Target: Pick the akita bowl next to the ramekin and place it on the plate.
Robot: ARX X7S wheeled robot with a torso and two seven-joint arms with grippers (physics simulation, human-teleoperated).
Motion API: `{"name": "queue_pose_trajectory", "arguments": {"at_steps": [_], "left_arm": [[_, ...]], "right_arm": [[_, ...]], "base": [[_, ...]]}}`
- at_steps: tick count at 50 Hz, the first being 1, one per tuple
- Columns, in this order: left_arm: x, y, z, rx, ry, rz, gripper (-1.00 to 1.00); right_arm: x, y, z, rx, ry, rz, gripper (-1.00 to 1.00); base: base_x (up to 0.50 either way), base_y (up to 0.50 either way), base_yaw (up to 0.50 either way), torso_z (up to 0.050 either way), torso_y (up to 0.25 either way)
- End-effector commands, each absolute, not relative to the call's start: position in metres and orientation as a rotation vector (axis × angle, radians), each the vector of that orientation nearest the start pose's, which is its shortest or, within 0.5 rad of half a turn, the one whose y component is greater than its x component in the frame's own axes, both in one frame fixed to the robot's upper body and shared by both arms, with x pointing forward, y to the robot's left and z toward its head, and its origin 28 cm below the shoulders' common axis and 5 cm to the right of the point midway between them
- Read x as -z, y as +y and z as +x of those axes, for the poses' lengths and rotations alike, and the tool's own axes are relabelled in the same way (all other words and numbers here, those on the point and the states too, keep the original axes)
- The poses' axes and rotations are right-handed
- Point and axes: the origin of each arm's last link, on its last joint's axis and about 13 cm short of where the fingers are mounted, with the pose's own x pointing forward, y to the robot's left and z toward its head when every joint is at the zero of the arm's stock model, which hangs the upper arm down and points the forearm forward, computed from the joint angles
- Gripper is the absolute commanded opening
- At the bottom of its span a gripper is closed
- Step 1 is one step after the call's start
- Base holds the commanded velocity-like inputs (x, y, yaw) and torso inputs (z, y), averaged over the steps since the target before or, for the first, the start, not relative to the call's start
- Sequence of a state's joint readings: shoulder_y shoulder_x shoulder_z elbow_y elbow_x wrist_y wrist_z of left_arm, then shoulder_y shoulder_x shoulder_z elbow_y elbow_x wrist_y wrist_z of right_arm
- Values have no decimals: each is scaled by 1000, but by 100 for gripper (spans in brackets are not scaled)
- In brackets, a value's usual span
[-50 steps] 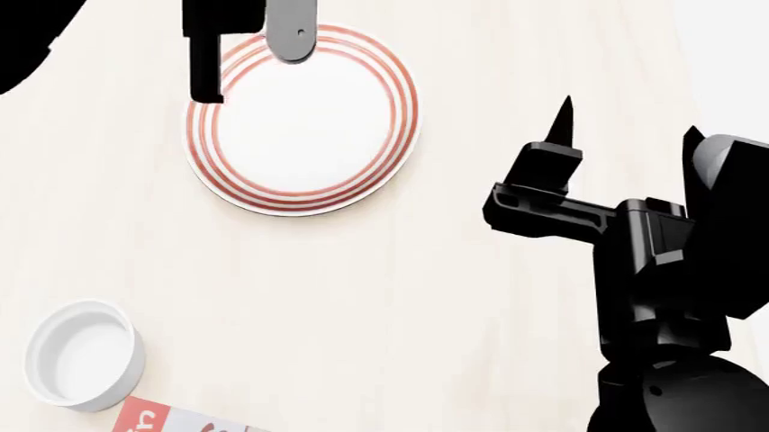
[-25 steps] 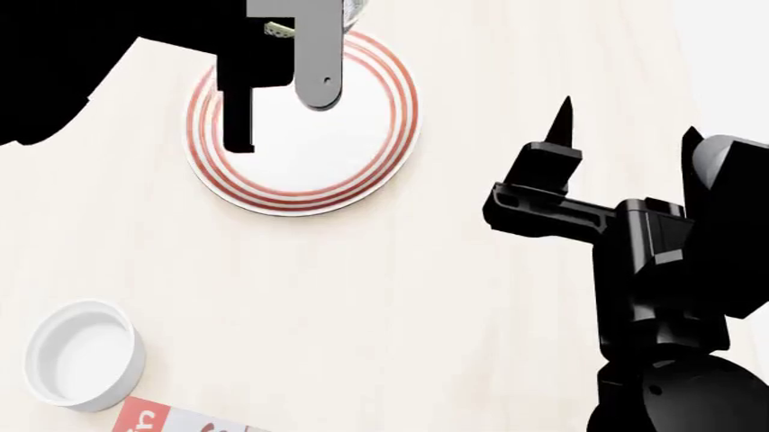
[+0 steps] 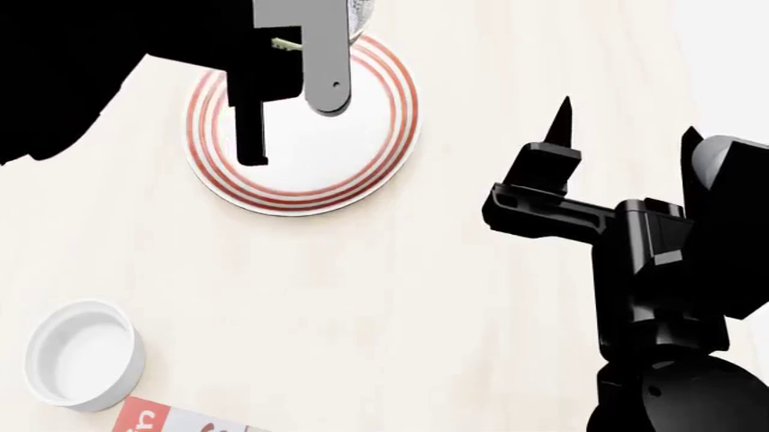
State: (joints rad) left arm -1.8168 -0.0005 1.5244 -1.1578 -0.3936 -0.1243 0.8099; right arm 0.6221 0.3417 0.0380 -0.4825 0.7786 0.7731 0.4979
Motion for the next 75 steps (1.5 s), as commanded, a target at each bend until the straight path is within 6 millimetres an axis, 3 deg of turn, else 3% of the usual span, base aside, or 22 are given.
{"name": "queue_pose_trajectory", "arguments": {"at_steps": [1, 37, 75], "left_arm": [[-378, 160, 426, 847, 130, 1240, -100], [-355, 172, 427, 800, 188, 1165, -100], [-356, 172, 429, 793, 171, 1201, -100]], "right_arm": [[-223, -130, 269, 52, -229, 239, 100], [-225, -129, 268, 50, -231, 237, 100], [-225, -129, 268, 50, -229, 237, 100]], "base": [[0, 0, 0, 0, 0], [0, 0, 0, 0, 0], [0, 0, 0, 0, -62]]}}
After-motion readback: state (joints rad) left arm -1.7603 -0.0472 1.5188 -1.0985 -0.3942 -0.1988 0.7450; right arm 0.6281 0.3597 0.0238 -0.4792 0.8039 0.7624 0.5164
